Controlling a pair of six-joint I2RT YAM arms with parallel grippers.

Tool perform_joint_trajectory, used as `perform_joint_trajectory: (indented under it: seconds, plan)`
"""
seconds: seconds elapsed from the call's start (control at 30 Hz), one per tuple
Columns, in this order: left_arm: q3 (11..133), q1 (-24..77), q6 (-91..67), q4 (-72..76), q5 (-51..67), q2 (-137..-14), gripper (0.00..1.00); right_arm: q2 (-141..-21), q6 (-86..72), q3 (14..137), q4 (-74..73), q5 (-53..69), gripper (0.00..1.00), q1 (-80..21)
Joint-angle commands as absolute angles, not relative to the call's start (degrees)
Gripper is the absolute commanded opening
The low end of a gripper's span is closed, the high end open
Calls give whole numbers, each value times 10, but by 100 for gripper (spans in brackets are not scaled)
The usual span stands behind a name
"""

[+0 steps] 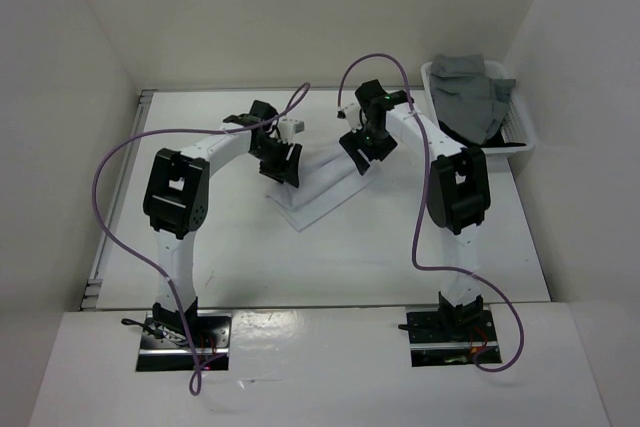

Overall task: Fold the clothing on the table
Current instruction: Fold the skirt

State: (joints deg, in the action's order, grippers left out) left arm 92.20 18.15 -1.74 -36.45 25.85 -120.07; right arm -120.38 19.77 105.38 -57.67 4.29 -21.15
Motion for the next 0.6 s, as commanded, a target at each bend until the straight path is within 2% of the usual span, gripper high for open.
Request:
perform_joint_trajectory:
  seconds: [0.0,0.13,0.27,0.4,0.43,0.57]
  plan:
    - [920,179,-18,-372,284,-1218,66,-1159,199,1051,-562,48,76,-210]
    - [932,179,-18,-377,308,-1223,66,-1159,199,1051,-562,43,76,-210]
    - [937,179,-18,-377,323,-1223,60,-1159,199,1046,-562,43,76,-210]
    - [942,179,-12,-377,330,-1218,38,-1159,199,1046,-562,43,76,-210]
    - [942,179,-12,-377,330,-1212,27,-1159,199,1046,-562,43,76,-210]
    - [942,179,-12,-377,330,-1201,14,-1165,199,1046,-562,43,76,-210]
